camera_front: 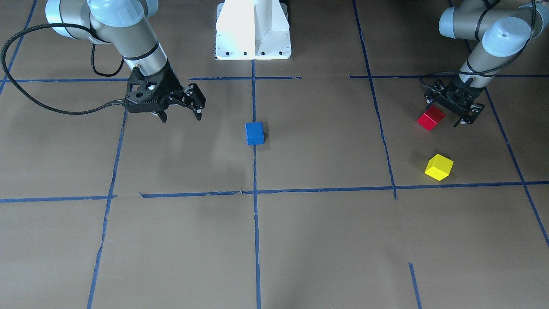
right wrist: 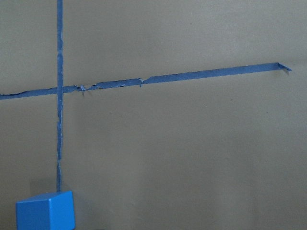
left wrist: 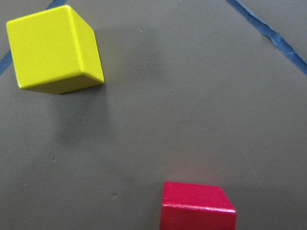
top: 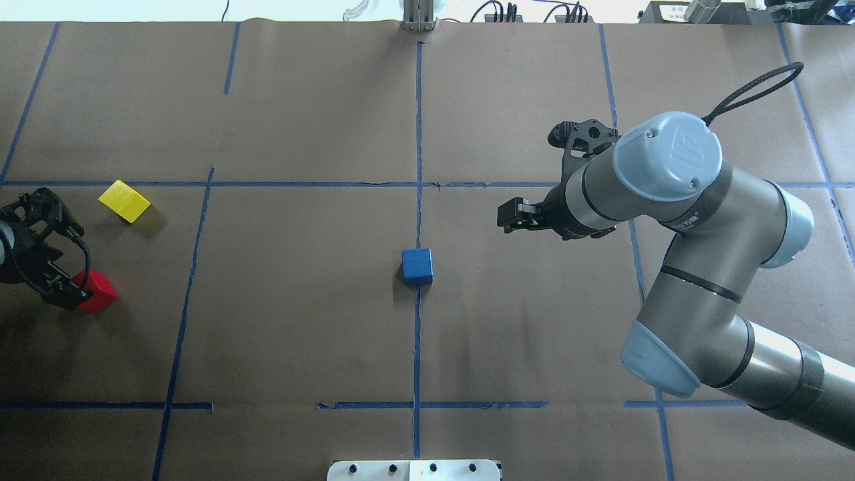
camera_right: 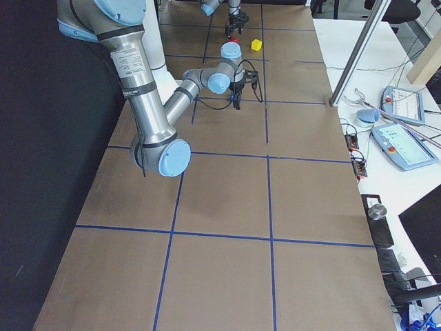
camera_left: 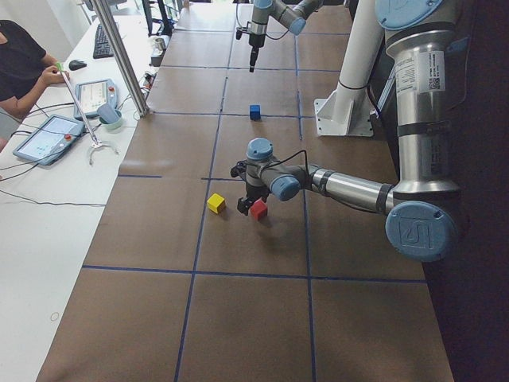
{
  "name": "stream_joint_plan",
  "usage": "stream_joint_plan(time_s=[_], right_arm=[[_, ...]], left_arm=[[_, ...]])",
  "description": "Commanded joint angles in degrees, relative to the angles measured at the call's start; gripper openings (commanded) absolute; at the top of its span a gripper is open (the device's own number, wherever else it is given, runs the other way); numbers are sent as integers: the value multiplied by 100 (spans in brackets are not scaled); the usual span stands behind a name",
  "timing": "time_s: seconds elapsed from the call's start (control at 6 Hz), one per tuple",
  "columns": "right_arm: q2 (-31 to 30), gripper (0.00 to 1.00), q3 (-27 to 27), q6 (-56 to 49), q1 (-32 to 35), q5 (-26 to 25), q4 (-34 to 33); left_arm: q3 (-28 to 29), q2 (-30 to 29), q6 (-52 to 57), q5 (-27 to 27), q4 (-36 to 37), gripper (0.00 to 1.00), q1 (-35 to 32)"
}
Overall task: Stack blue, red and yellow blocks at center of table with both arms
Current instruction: 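Lower the left gripper around the red cube and close it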
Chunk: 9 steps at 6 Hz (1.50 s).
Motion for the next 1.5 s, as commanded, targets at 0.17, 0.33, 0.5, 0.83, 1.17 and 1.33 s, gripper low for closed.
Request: stream_joint_plan(time_s=[0.17,0.33,0.5,0.83,1.17,1.33], right_arm=[[3,100,12,0,-3,-9,0],[3,100,12,9,-20,-17,0],[3,100,12,9,-20,-18,0],[12,100,12,9,-29,-26,0],[12,100,29,9,-38,-18,0],[12,100,29,9,-38,-18,0]], left_arm=[[90,-11,-87,-12,-99,100,40],[72,-2,-87,-12,-99,100,49],[37,-11,-95,-20,-107,100,49],[-7,-2,-104,-169,-169,100,49],[80,-11,-96,-170,-169,100,49],[90,-19,-96,-170,-169,100,101]])
